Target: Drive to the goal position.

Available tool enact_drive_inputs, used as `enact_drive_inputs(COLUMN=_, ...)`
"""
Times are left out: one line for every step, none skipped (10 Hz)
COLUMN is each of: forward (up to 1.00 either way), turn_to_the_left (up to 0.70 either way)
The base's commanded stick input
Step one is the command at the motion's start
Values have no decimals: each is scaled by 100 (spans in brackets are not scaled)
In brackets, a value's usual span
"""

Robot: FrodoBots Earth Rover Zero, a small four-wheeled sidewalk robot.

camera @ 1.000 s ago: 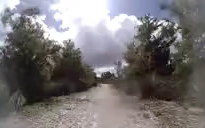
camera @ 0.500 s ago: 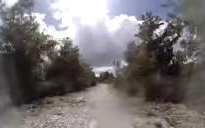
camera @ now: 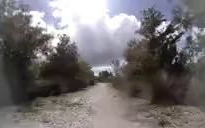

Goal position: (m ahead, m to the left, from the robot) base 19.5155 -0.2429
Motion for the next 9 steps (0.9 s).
enact_drive_inputs(forward=70, turn_to_the_left=0)
enact_drive_inputs(forward=70, turn_to_the_left=0)
enact_drive_inputs(forward=70, turn_to_the_left=0)
enact_drive_inputs(forward=70, turn_to_the_left=0)
enact_drive_inputs(forward=70, turn_to_the_left=0)
enact_drive_inputs(forward=70, turn_to_the_left=0)
enact_drive_inputs(forward=70, turn_to_the_left=0)
enact_drive_inputs(forward=70, turn_to_the_left=0)
enact_drive_inputs(forward=70, turn_to_the_left=0)
